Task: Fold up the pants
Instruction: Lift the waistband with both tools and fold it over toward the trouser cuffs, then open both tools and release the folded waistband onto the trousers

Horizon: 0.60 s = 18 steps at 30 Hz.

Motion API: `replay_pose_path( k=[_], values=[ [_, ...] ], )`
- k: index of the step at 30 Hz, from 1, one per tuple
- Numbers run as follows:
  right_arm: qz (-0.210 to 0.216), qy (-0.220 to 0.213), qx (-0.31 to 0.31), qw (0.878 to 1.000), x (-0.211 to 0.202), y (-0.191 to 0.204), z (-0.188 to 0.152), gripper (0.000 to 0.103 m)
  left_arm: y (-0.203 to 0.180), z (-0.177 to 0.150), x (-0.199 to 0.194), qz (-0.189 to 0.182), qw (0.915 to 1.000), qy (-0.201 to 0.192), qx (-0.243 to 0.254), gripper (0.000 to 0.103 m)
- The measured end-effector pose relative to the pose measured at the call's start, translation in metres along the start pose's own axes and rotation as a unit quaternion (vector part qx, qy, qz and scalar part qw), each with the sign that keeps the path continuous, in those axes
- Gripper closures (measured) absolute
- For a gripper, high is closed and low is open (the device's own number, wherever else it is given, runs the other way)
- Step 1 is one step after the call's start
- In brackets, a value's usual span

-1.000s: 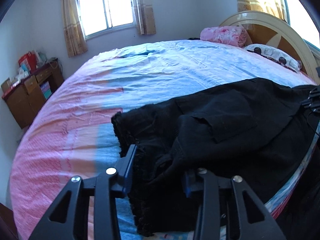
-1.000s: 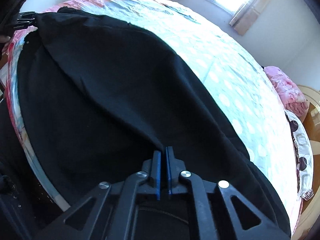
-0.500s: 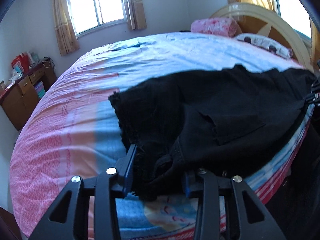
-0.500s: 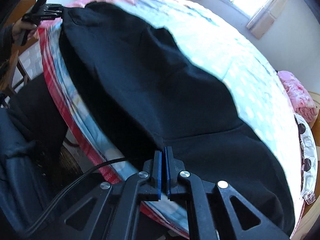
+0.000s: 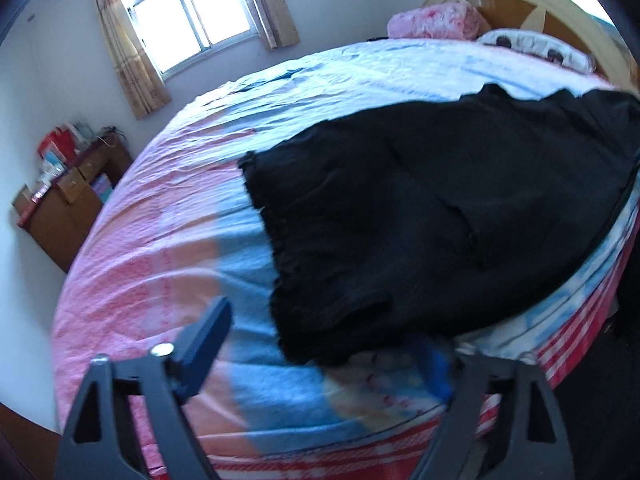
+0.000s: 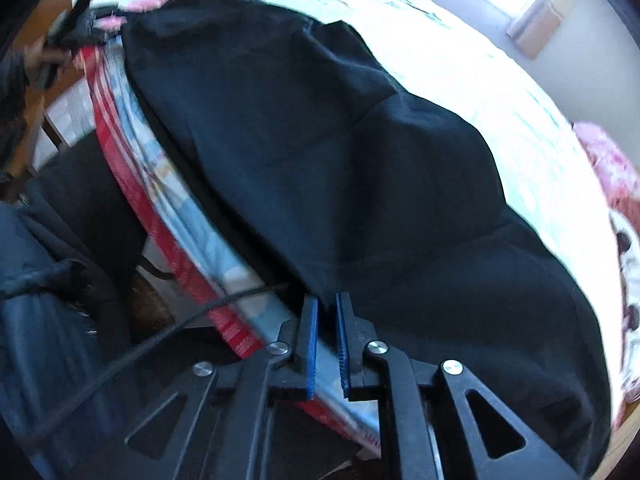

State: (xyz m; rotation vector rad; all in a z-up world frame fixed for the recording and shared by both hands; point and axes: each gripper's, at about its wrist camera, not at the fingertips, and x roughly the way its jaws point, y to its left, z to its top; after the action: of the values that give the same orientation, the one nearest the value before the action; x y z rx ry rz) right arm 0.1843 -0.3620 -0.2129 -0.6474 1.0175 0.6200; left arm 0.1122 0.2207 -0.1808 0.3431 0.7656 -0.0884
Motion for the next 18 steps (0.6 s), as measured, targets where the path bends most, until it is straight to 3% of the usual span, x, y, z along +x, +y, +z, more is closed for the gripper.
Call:
replay_pose_path(
  k=[2,4,6,9,12,14,16,18],
  values=[
    [0.010,-0.011,0.022,1.000,-0.012,-0.005,-0.007,0.092,0.001,-0.006,-0.002,0.004,1.0000,0.004,0.000,0.008],
    [0.016,-0.020,0.038,0.999,-0.024,-0.011,-0.017,0.072,0.006,-0.011,-0.005,-0.004,0.9999,0.007,-0.012,0.008],
    [0.028,-0.026,0.054,0.998,-0.037,-0.012,-0.034,0.060,0.009,-0.018,-0.009,0.000,0.9998,0.012,-0.017,0.008],
    [0.035,-0.041,0.081,0.995,-0.054,-0.011,-0.055,0.059,0.017,-0.028,-0.018,0.008,0.9995,0.010,-0.029,0.008],
    [0.014,-0.052,0.140,0.989,-0.053,-0.020,-0.060,0.059,0.028,-0.034,-0.027,0.010,0.9970,-0.006,-0.077,0.008],
    [0.019,-0.058,0.196,0.979,-0.045,-0.031,-0.059,0.059,0.028,-0.030,-0.032,0.008,0.9949,-0.018,-0.099,0.008],
    [0.067,-0.071,0.277,0.956,-0.036,-0.051,-0.065,0.059,0.023,-0.024,-0.040,0.007,0.9933,-0.039,-0.109,0.008],
    [0.078,-0.077,0.332,0.937,-0.026,-0.066,-0.068,0.059,0.016,-0.014,-0.047,0.005,0.9920,-0.058,-0.112,0.008]
  ],
)
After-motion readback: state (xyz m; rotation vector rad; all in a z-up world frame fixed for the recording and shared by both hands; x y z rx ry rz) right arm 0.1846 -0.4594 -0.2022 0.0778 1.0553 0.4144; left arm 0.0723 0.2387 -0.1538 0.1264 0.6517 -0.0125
